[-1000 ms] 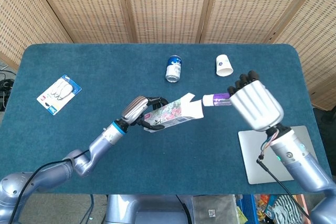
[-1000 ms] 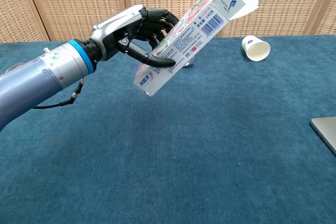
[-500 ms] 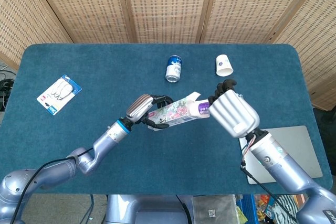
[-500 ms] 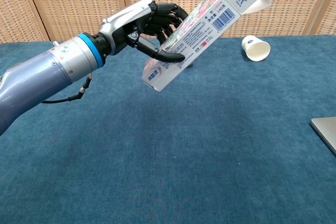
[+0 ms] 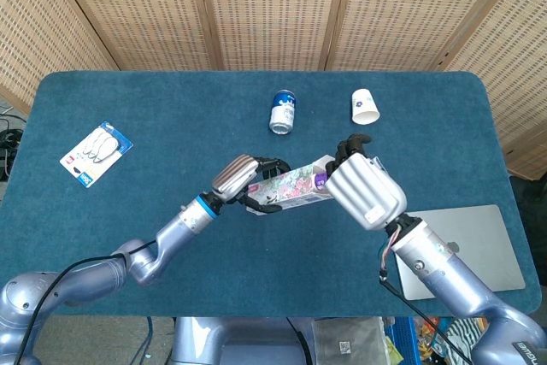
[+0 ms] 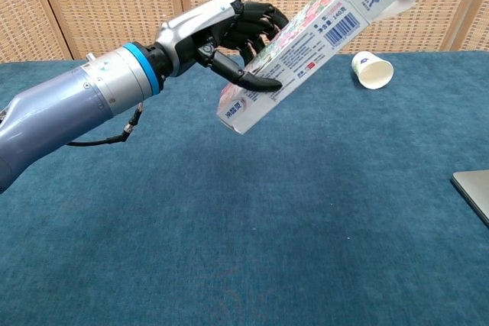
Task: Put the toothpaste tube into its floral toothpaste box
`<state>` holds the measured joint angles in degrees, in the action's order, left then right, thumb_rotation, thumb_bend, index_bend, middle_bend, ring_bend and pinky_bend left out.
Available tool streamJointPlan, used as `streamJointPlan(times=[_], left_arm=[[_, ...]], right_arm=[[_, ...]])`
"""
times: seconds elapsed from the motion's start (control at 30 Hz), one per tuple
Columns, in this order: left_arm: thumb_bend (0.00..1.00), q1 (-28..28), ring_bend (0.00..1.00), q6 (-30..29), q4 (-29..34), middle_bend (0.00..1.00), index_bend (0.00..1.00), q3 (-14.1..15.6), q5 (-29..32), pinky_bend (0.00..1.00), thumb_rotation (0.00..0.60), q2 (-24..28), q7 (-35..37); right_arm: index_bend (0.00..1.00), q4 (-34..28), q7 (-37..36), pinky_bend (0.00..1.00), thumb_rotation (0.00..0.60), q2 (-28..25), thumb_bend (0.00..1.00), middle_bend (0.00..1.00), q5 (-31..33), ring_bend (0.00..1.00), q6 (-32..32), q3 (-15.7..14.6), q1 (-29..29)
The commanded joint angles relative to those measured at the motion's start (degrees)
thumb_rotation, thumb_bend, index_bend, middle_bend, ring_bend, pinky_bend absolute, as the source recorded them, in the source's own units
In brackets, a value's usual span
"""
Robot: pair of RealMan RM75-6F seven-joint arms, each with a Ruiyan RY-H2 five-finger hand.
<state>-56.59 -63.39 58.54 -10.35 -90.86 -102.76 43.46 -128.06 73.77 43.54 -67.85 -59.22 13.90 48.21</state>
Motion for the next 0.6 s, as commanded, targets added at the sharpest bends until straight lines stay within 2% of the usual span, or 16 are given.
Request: streamJointPlan(times=[0.03,0.13,0.17,0.2,0.23,0.27,0.3,0.37,0.47,0.6], left_arm=[[0.21,-0.2,0.5,0.12,0.51,0.55,0.56,-0.19,0.34,0.51,0.6,0.0,-0.55],[0.21,-0.41,0.5,0.08,1.11,0.55,0.56,-0.43,0.62,0.51,0.6,-0.06,-1.0],[0.21,-0.47,0.5,0.03,1.3,0.55,0.56,-0.52,0.72,0.51,0.6,-0.1,-1.07],[0.21,-0.51,0.5,-0.07,1.48,0.55,0.56,-0.62,0.81,0.51,0.6,-0.16,-1.08],[0.21,-0.56,0.5,-0.2,1.57,0.55,0.56,-0.74,0.91,0.51,0.6,-0.26,-1.1],[0.21,-0.61,0.5,-0.28,1.61,0.55,0.56,-0.82,1.0,0.51,0.6,-0.38,-1.12],[0.21,-0.67,0.5,-0.33,1.66,0.55,0.56,-0.91,1.1,0.51,0.6,-0.51,-1.0],[0.21,-0.75,0.5,-0.45,1.59,0.55,0.56,-1.04,1.25,0.51,0.6,-0.77,-0.83],[0.21,-0.98,0.5,-0.42,1.33,0.55,0.56,-1.7,2.06,0.51,0.6,-1.5,0.63],[0.21,-1.05,0.5,-1.0,0.98,0.55,0.56,-2.0,2.21,0.51,0.6,-1.82,1.51]], right_arm=[[0.59,-0.18,1.51,0.44,0.6,0.62,0.63,0.62,0.88,0.46,-0.14,-0.5,0.79],[0.58,-0.1,2.83,0.44,0.6,1.23,0.62,0.58,1.25,0.46,-0.31,-0.95,1.36],[0.5,-0.06,3.22,0.44,0.6,1.45,0.53,0.5,1.22,0.44,-0.39,-1.13,1.52],[0.34,-0.08,3.51,0.38,0.6,1.65,0.34,0.35,1.09,0.36,-0.46,-1.31,1.65],[0.22,-0.13,3.71,0.31,0.6,1.78,0.22,0.24,0.94,0.26,-0.62,-1.49,1.7],[0.07,-0.16,3.89,0.17,0.6,1.82,0.05,0.09,0.54,0.13,-0.99,-1.61,1.65],[0.0,-0.14,3.96,0.06,0.6,1.87,0.0,0.01,-0.03,0.03,-1.59,-1.71,1.47],[0.0,-0.24,4.54,0.0,0.6,1.88,0.0,0.0,-1.53,0.0,-3.37,-1.67,0.98],[0.0,0.02,2.37,0.0,0.6,2.1,0.0,0.0,-7.18,0.0,-7.44,-0.87,-0.45],[0.0,0.57,0.09,0.0,0.6,0.99,0.0,0.0,-10.21,0.0,-9.97,-0.38,-2.05]])
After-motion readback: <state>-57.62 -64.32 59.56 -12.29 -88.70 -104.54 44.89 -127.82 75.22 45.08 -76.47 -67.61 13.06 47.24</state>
